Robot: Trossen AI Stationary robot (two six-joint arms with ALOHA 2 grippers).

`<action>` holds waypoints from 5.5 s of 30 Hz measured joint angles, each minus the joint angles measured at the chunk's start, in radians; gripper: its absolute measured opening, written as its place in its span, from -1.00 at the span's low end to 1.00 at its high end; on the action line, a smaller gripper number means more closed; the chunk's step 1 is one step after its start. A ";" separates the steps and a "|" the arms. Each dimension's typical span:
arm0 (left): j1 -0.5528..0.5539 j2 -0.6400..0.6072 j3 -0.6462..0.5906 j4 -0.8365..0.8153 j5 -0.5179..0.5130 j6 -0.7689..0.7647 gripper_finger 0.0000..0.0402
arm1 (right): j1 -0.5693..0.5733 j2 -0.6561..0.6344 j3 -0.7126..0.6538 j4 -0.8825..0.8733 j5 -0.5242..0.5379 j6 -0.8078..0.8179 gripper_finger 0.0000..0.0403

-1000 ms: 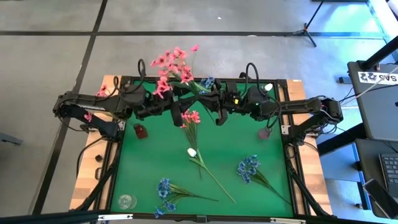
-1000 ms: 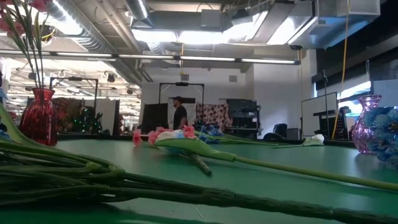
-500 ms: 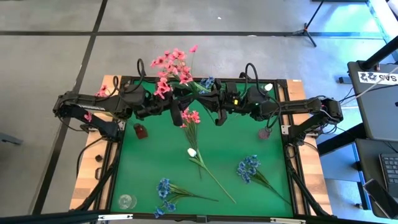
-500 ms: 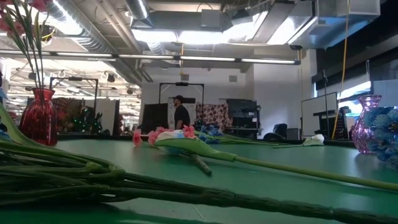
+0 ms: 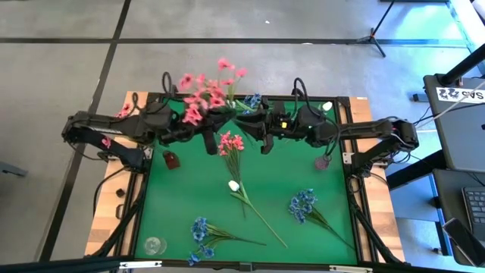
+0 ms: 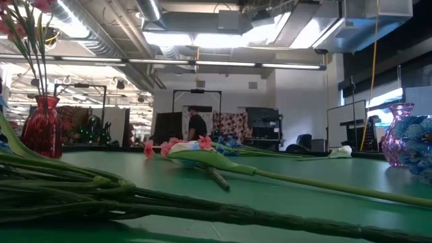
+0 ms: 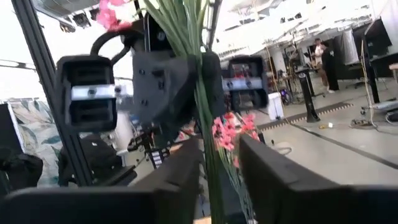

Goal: Sort flowers into vase by color
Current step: Put the left pink flower into the red vase, then put the pink flower into the red vase

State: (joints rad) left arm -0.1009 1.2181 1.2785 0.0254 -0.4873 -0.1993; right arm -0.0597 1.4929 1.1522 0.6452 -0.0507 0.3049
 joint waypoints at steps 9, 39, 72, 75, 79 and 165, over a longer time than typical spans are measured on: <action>0.001 -0.184 0.000 -0.406 -0.043 -0.028 -0.96 | 0.000 -0.078 0.000 -0.091 0.103 -0.091 0.17; 0.000 -0.436 0.000 -1.237 -0.165 -0.297 -0.95 | 0.002 -0.095 0.000 -0.169 0.146 -0.067 0.18; 0.000 -0.604 -0.225 -1.291 -0.015 -0.399 -0.95 | 0.002 -0.095 0.000 -0.196 0.156 -0.021 0.18; 0.000 -0.604 -0.225 -1.307 0.007 -0.423 -0.93 | 0.002 -0.095 0.000 -0.207 0.156 -0.021 0.18; 0.000 -0.604 -0.225 -1.339 0.067 -0.458 -0.77 | 0.002 -0.095 0.000 -0.209 0.138 -0.021 0.18; 0.000 -0.456 0.236 -0.620 0.037 -0.001 -0.13 | 0.097 0.688 0.251 -0.711 0.386 0.035 -0.87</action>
State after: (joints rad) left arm -0.1005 0.7618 1.5150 -0.5950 -0.4503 -0.2000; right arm 0.0375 2.1810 1.4028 -0.0655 0.3355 0.3401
